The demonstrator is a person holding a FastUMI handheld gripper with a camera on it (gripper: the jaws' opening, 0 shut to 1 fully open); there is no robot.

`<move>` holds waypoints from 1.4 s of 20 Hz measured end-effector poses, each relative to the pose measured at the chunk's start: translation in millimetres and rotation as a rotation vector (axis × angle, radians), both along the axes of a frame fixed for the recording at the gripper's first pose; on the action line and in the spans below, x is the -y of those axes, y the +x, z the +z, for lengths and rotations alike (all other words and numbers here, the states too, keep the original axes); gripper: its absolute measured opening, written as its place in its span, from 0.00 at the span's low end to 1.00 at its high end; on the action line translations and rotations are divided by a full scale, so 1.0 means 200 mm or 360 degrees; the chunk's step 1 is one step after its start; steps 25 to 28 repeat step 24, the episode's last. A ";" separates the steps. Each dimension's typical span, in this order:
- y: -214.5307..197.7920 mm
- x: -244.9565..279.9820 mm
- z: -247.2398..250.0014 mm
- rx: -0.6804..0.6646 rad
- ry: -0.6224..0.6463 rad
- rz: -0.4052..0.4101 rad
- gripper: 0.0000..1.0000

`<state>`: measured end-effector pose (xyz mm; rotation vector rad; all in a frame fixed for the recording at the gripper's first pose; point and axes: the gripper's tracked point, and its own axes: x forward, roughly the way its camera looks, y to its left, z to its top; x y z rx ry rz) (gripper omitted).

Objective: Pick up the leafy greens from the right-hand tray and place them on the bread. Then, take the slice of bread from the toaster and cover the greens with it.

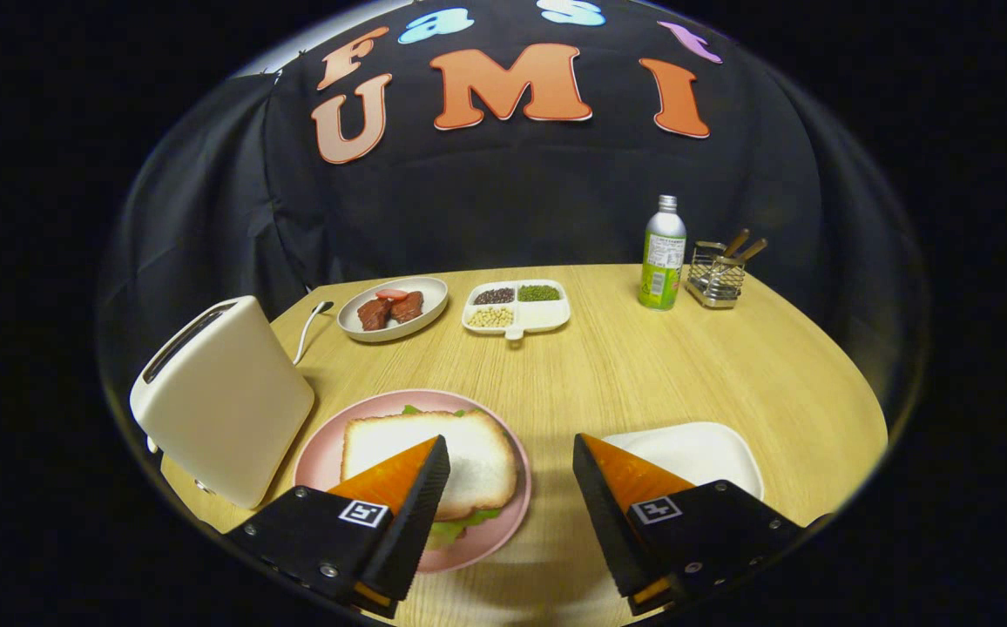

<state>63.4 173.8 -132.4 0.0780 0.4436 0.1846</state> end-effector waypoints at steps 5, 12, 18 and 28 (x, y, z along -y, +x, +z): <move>-0.01 0.21 0.15 0.0116 -0.0028 -0.0078 0.98; -0.06 0.47 0.40 0.0339 -0.0014 -0.0134 0.97; -0.11 0.66 0.59 0.0592 -0.0093 -0.0172 0.97; -0.15 0.69 0.67 0.0747 -0.0151 -0.0156 0.97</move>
